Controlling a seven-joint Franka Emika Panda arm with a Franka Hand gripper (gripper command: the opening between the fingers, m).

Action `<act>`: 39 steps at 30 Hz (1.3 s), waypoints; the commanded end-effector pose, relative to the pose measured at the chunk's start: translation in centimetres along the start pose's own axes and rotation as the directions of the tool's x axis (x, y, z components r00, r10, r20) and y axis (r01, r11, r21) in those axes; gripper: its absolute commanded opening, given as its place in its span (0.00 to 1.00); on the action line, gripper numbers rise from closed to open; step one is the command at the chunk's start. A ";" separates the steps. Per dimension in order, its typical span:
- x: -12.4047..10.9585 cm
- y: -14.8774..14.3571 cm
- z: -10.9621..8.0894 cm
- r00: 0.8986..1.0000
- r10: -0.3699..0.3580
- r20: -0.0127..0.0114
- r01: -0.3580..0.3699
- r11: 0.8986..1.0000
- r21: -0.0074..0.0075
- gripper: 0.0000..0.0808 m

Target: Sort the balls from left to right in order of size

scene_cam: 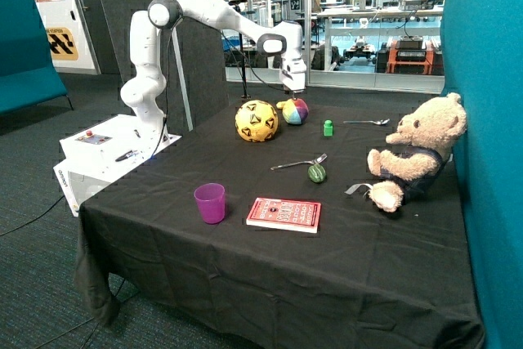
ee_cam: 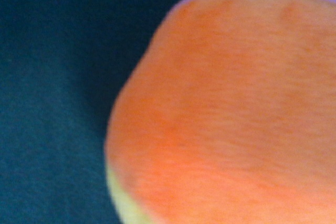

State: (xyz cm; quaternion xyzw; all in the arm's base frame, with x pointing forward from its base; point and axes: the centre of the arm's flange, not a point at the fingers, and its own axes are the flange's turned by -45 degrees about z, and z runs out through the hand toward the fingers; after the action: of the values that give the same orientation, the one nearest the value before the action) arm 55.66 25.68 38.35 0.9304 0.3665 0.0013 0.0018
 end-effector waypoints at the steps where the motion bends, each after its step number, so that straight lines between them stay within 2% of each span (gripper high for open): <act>1: -0.3 1.4 0.3 1.000 0.007 0.001 -0.007 1.000 0.004 1.00; 6: 0.2 0.7 1.5 1.000 0.000 0.001 0.000 1.000 0.004 1.00; 21: 2.3 -0.6 2.4 1.000 -0.025 0.001 0.025 1.000 0.004 1.00; 31: 1.8 -0.1 3.7 1.000 -0.007 0.001 0.007 1.000 0.004 1.00; 34: 1.5 -0.1 3.9 1.000 0.000 0.001 0.000 1.000 0.004 0.96; 37: 1.2 -0.2 4.4 1.000 0.005 0.001 -0.005 1.000 0.004 0.88; 38: 1.2 -0.3 4.6 1.000 0.008 0.001 -0.008 1.000 0.004 0.76; 39: 1.3 -0.4 4.7 1.000 0.011 0.001 -0.011 1.000 0.004 0.59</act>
State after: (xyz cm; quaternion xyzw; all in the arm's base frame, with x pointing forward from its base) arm 56.85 27.01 34.59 0.9299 0.3678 -0.0040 -0.0002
